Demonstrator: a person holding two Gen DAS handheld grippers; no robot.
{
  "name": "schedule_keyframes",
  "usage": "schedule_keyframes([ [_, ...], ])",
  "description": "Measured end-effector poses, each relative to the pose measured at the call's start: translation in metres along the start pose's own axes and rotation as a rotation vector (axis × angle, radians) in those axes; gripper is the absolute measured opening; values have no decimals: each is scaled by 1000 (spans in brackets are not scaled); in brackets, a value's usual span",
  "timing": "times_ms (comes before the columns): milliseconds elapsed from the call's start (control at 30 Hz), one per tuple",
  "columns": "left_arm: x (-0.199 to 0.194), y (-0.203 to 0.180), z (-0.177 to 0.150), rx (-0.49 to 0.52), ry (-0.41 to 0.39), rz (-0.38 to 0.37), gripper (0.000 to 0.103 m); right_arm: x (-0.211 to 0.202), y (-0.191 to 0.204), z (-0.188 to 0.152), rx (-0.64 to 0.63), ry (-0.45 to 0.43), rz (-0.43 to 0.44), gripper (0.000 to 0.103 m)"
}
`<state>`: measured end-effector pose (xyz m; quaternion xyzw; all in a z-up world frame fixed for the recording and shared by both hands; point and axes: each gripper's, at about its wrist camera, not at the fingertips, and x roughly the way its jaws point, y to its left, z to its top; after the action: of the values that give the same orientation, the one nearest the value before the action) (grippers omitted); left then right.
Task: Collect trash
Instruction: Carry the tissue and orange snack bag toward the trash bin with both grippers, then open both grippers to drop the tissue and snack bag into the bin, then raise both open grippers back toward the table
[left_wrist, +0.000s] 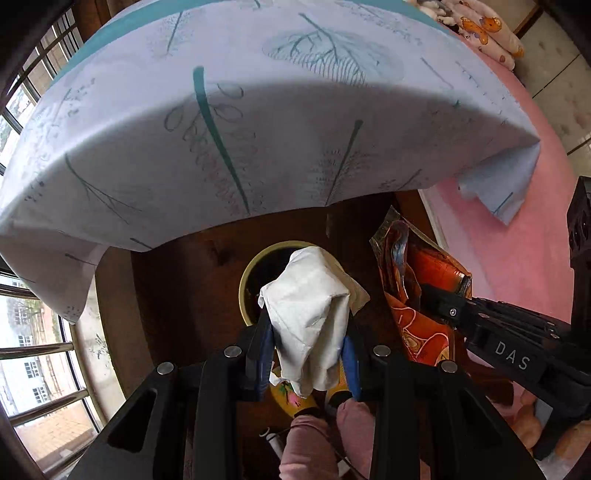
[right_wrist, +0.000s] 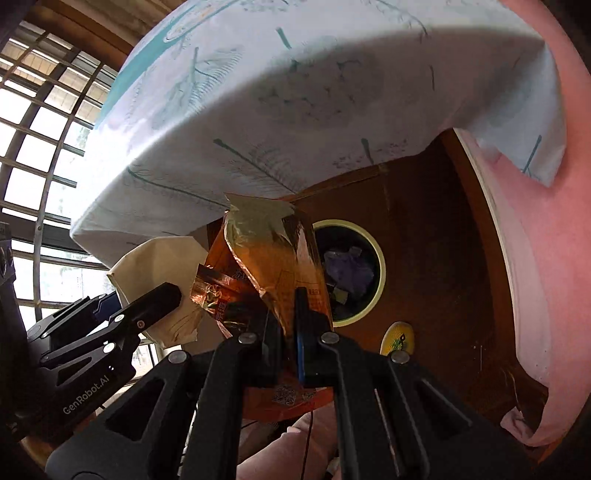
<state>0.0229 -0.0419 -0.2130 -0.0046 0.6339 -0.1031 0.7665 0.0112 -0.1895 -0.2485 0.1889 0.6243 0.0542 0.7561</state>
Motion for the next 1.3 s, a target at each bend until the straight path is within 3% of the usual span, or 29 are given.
schedule_keyframes([
  [400, 173, 8, -8, -4, 41, 50, 32, 178, -83, -2, 121, 61, 11, 4],
  [633, 234, 23, -18, -24, 50, 91, 35, 248, -107, -4, 135, 72, -26, 4],
  [733, 245, 31, -19, -34, 45, 95, 50, 268, -113, -6, 134, 81, -31, 8],
  [800, 253, 35, -20, -30, 71, 90, 69, 275, -111, -4, 125, 91, -44, 25],
  [833, 257, 37, -20, -30, 82, 93, 71, 280, -114, -4, 121, 93, -50, 31],
  [867, 261, 39, -21, -31, 89, 102, 72, 283, -116, -5, 114, 97, -58, 45],
  [900, 263, 40, -22, -32, 92, 109, 73, 285, -115, -4, 106, 100, -61, 49],
  [1033, 260, 42, -27, -39, 75, 127, 84, 287, -124, -7, 85, 108, -47, 49],
  [1300, 220, 38, -28, -71, 29, 156, 84, 254, -113, -14, 46, 94, -45, 49],
])
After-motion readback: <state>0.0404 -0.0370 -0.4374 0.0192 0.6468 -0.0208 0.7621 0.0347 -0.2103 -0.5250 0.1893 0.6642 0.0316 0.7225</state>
